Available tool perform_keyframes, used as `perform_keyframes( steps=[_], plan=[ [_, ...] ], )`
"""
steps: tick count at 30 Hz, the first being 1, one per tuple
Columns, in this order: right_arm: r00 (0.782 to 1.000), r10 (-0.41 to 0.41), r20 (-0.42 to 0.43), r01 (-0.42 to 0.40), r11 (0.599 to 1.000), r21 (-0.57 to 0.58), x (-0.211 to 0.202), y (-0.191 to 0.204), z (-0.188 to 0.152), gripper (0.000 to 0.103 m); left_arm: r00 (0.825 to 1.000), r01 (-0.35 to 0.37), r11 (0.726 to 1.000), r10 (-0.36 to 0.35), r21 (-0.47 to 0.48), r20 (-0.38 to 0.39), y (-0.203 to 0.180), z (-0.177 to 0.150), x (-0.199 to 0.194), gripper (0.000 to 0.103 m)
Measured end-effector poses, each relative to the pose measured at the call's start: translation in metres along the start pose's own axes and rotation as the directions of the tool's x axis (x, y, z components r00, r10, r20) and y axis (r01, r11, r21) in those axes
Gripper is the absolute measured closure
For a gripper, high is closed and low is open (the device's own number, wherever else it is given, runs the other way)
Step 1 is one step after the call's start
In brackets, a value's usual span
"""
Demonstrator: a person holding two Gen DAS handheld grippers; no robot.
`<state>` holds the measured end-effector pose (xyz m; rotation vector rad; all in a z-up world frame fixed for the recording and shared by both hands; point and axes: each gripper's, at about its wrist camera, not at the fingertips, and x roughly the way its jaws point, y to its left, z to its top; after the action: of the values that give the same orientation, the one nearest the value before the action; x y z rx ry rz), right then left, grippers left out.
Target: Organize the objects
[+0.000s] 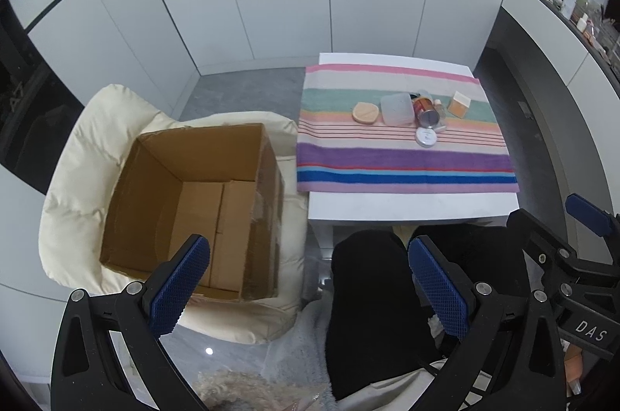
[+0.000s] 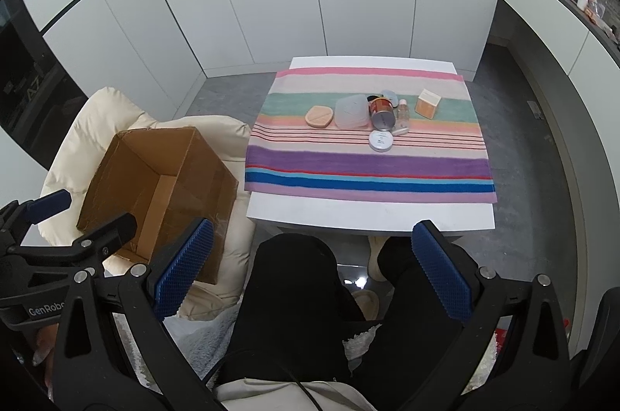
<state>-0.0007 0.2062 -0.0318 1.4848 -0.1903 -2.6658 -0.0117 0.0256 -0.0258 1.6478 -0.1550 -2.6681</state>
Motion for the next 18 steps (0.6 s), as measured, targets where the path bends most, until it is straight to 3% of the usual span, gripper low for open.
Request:
perform_keyframes(
  steps=[8, 18],
  plan=[
    [0.999, -0.033, -0.006, 0.033, 0.998, 0.048, 0.007, -0.031, 0.004, 0.0, 0.999, 0.033, 0.998, -0.032, 0.046, -0.016, -0.028, 0.012, 0.019, 0.0],
    [0.99, -0.139, 0.01, 0.137, 0.982, 0.128, 0.022, -0.09, 0.006, 0.0, 0.996, 0.09, 0.992, -0.088, 0.086, -0.03, -0.071, 0.042, 0.061, 0.0]
  ],
)
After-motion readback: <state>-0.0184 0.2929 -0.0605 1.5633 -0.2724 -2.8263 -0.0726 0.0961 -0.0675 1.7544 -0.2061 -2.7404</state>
